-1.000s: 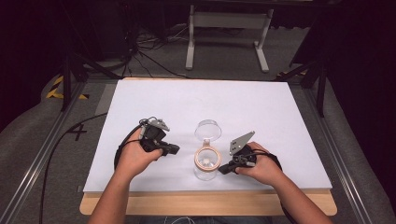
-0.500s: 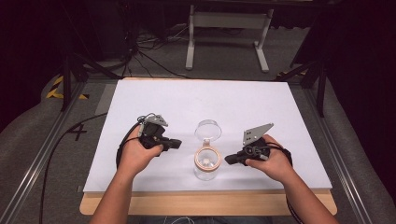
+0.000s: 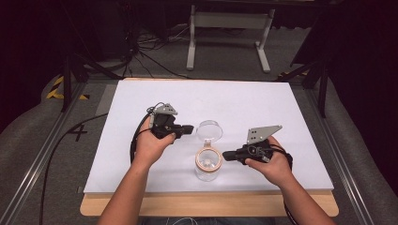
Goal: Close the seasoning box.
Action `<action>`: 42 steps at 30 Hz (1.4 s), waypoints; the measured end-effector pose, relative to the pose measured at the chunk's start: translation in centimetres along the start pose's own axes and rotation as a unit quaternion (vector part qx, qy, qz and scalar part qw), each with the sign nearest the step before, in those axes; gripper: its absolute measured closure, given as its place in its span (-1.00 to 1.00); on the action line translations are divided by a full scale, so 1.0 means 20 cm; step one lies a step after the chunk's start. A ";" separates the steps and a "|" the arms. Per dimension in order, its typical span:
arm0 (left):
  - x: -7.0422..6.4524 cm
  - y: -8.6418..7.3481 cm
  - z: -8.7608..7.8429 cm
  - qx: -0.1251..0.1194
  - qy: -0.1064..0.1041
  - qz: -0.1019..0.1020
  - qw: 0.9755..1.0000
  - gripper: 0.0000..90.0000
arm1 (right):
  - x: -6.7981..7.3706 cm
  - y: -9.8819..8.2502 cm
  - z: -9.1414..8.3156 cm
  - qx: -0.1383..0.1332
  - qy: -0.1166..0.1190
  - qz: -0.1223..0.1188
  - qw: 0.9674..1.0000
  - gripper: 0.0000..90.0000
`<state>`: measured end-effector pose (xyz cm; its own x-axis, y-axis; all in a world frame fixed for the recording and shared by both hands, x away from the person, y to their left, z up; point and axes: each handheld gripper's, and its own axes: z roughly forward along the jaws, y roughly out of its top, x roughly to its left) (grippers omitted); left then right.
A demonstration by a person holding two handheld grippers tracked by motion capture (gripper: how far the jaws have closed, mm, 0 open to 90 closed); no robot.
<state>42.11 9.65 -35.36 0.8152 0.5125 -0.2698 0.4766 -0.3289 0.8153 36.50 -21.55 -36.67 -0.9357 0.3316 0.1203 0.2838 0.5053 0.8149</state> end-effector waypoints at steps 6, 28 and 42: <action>-0.01 0.02 0.00 -0.013 -0.006 0.013 1.000 0.99 | 0.02 0.01 0.01 -0.025 -0.013 0.020 0.999 1.00; -0.15 0.04 -0.08 0.020 -0.019 0.074 0.997 0.99 | 0.05 0.07 0.02 -0.032 0.000 0.020 0.999 1.00; -0.18 0.03 -0.13 0.056 -0.024 0.087 0.994 0.93 | 0.07 0.05 0.01 -0.010 0.010 0.015 1.000 1.00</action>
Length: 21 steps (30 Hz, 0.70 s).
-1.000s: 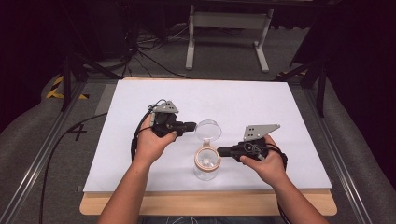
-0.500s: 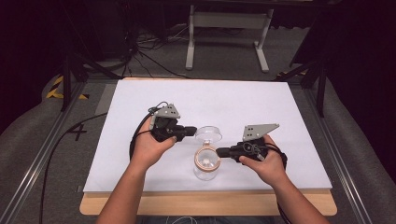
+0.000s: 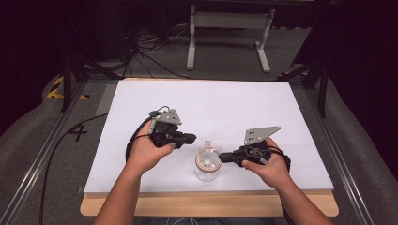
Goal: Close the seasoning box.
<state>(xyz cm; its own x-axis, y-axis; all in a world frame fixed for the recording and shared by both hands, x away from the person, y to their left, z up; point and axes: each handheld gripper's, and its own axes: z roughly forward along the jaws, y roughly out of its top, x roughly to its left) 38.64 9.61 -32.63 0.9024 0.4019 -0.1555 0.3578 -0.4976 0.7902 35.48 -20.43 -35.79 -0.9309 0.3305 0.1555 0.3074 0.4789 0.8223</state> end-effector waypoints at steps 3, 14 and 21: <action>0.01 -0.02 -0.04 0.003 -0.013 -0.010 1.000 0.87 | 0.00 -0.01 -0.01 0.007 0.001 -0.001 1.000 1.00; 0.04 -0.09 -0.13 0.015 -0.010 -0.036 0.999 0.81 | 0.02 -0.02 0.01 0.059 0.016 -0.004 0.998 1.00; 0.06 -0.12 -0.15 0.019 -0.005 -0.047 0.999 0.80 | 0.02 -0.03 0.02 0.083 0.019 -0.005 0.996 1.00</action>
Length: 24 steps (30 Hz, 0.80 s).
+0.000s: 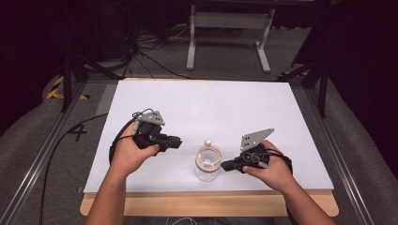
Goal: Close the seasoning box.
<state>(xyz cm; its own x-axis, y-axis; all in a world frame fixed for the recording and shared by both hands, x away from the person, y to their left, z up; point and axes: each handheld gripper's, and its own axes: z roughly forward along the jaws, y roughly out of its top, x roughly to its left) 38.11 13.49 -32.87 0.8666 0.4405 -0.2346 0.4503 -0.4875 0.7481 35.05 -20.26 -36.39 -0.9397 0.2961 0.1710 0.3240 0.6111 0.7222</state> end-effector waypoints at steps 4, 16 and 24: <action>0.01 -0.01 0.00 -0.001 0.001 -0.002 1.000 0.79 | 0.00 0.00 0.00 0.009 -0.001 -0.001 1.000 1.00; 0.04 -0.06 -0.06 -0.022 0.041 -0.031 0.998 0.58 | -0.05 0.03 -0.17 -0.077 -0.040 0.005 0.996 0.78; 0.08 -0.12 -0.11 -0.032 0.068 -0.055 0.996 0.49 | -0.17 -0.01 -0.32 -0.117 -0.083 0.035 0.989 0.62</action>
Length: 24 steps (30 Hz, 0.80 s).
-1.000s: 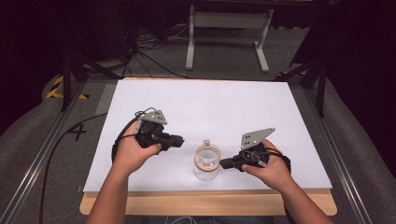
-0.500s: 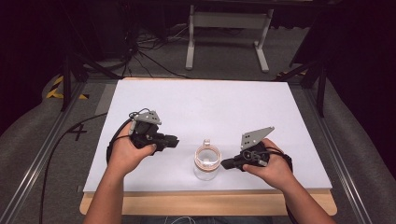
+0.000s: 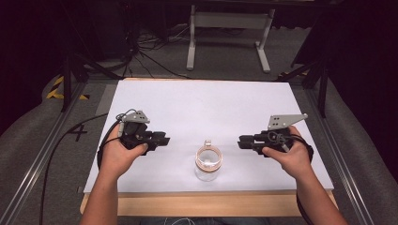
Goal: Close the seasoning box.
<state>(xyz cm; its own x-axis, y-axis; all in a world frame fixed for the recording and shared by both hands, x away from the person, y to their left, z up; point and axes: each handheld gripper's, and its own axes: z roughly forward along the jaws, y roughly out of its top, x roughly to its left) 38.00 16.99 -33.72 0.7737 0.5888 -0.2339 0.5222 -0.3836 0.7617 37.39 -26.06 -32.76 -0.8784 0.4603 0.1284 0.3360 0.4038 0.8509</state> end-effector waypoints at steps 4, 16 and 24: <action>0.05 -0.03 0.00 -0.002 0.010 -0.011 1.000 0.45 | -0.09 -0.02 -0.06 -0.012 -0.036 0.015 0.999 0.56; 0.23 -0.12 0.05 0.001 0.034 -0.050 0.998 0.39 | -0.34 -0.19 -0.16 -0.001 -0.156 0.050 0.987 0.37; 0.30 -0.18 0.11 0.012 0.058 -0.066 0.996 0.33 | -0.50 -0.35 -0.09 0.030 -0.178 0.062 0.982 0.27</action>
<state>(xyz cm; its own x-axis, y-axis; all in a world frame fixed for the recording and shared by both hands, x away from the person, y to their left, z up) 41.64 20.38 -39.15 0.6518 0.7129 -0.2586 0.6261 -0.3135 0.7139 43.12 -34.89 -39.09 -0.6584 0.7519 0.0337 0.4622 0.3686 0.8065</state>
